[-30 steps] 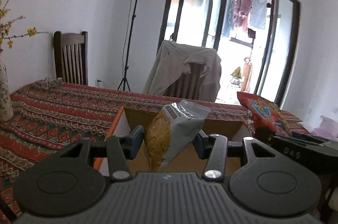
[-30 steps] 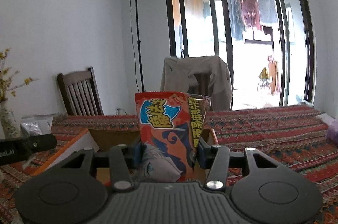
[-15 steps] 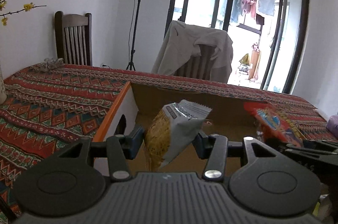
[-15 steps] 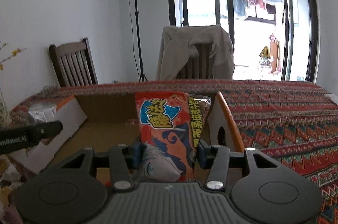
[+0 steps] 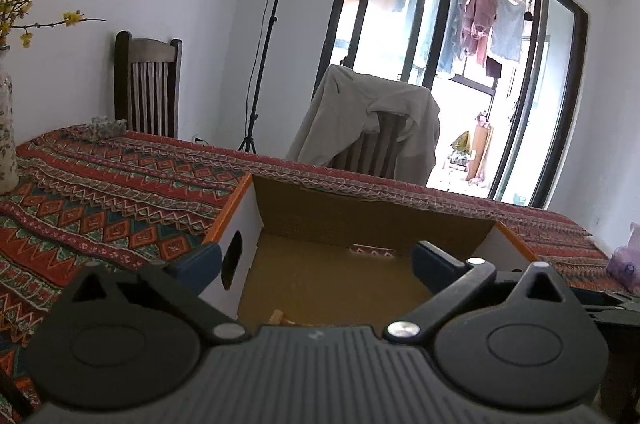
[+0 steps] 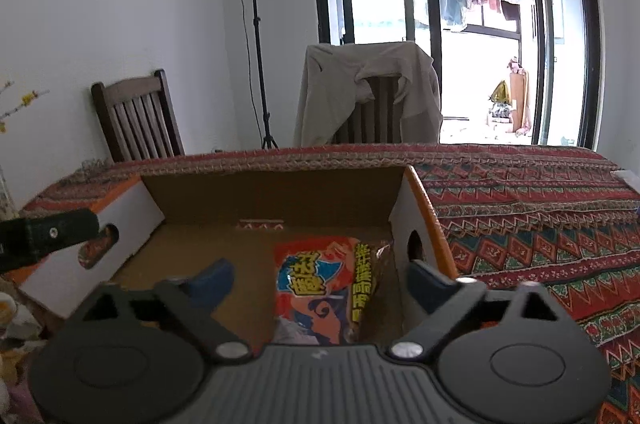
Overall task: Organize snacks
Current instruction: 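Carry the chip bag over the cardboard box and release it inside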
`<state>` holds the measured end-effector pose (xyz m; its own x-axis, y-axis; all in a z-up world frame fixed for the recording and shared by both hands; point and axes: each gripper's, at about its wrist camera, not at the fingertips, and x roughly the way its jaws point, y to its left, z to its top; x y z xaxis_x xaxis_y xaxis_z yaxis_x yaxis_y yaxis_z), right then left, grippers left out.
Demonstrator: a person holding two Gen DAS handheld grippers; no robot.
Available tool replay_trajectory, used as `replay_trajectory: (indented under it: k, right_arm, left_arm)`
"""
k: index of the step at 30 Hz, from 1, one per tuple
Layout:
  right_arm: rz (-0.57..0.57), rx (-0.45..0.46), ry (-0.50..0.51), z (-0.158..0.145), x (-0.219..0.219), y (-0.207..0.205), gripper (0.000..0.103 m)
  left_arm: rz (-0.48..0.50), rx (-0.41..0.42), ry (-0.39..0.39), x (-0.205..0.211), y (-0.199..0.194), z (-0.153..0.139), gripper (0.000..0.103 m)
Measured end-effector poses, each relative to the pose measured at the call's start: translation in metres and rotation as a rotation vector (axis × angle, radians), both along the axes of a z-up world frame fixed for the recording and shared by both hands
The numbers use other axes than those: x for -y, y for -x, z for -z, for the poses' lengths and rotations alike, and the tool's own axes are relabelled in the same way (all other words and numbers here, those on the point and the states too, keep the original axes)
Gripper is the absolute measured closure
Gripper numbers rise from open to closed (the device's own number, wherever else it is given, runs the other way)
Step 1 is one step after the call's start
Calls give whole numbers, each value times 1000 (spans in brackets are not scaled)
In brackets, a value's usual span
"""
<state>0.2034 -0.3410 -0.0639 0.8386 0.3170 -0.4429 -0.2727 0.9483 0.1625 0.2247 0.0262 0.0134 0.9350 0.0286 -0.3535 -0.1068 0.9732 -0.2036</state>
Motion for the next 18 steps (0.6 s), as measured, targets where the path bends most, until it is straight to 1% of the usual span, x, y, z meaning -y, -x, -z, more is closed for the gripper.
replay_trajectory:
  k: [9,15,18]
  right_arm:
    - [5,15,-22,-5,6,2,0]
    - [1,40,-36,-21,11,9,0]
    - [1,63,-31,-32,12,18,0]
  left_arm:
    - [-13,13,0,2,5,-7,0]
    - [-30,51,-17,9,17,-26,0]
    - [-31,71,-9,11,27,-37,0]
